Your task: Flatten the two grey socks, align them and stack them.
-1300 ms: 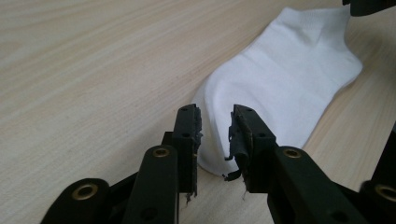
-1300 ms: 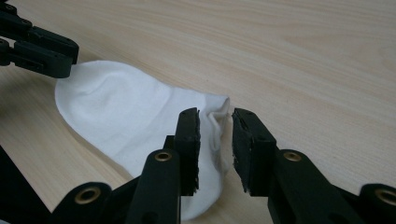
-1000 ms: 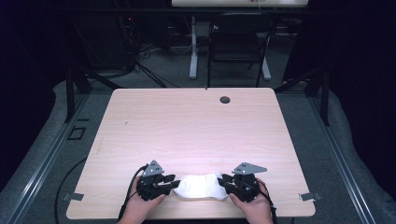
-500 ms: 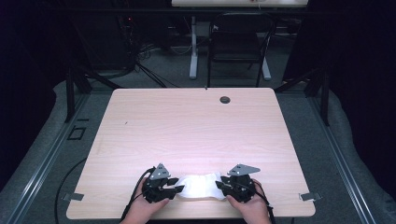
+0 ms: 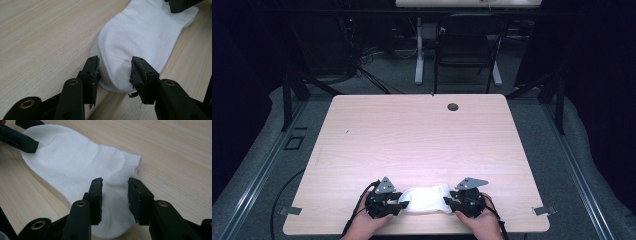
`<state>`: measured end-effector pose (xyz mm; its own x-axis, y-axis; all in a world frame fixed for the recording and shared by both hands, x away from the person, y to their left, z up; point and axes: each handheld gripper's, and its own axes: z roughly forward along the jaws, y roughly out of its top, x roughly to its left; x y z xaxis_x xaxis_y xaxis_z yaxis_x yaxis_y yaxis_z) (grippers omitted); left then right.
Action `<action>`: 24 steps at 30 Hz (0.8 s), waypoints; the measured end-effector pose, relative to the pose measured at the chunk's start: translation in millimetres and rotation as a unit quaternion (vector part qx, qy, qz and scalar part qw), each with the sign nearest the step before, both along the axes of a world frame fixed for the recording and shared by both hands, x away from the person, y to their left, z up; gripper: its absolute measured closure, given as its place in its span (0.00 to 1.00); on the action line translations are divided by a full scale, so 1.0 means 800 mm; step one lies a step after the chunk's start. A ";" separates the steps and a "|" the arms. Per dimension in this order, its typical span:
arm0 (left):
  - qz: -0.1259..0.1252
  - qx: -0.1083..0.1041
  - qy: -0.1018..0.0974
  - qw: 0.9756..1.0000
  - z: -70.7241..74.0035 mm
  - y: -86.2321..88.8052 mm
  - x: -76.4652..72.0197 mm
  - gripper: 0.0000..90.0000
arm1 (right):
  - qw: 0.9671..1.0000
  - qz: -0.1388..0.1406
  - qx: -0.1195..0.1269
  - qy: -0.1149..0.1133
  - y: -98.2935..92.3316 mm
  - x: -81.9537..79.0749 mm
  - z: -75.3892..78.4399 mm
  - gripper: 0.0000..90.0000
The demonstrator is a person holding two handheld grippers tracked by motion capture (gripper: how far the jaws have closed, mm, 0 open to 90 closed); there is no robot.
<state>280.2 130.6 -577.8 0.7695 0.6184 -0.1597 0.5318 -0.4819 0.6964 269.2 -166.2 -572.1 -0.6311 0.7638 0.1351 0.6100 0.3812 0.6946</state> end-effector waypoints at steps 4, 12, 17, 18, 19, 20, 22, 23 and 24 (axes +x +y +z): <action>-0.001 0.001 -0.003 1.000 0.000 0.000 0.000 0.64 | 1.000 -0.002 -0.002 0.003 0.001 0.001 0.000 0.72; 0.011 0.003 -0.011 1.000 -0.001 0.003 0.007 0.64 | 1.000 -0.004 -0.010 0.001 0.006 0.008 0.001 0.71; 0.011 0.010 -0.015 1.000 0.000 0.004 0.010 0.64 | 1.000 -0.011 -0.009 -0.003 0.013 0.013 0.000 0.71; 0.014 0.012 -0.018 1.000 -0.001 0.004 0.012 0.64 | 1.000 -0.008 -0.011 -0.004 0.013 0.014 0.000 0.71; 0.013 0.014 -0.020 1.000 0.000 0.005 0.014 0.65 | 1.000 -0.009 -0.015 -0.003 0.015 0.015 0.001 0.71; 0.018 0.013 -0.021 1.000 -0.001 0.005 0.015 0.65 | 1.000 -0.008 -0.015 -0.005 0.016 0.017 0.001 0.71; 0.022 0.019 -0.025 0.999 -0.001 0.007 0.020 0.64 | 1.000 -0.008 -0.019 -0.003 0.018 0.020 0.002 0.71; 0.025 0.018 -0.024 0.999 -0.002 0.009 0.023 0.64 | 1.000 -0.007 -0.022 -0.004 0.020 0.022 0.002 0.71; 0.029 0.016 -0.026 0.999 -0.002 0.010 0.026 0.64 | 1.000 -0.006 -0.024 -0.005 0.022 0.024 0.002 0.71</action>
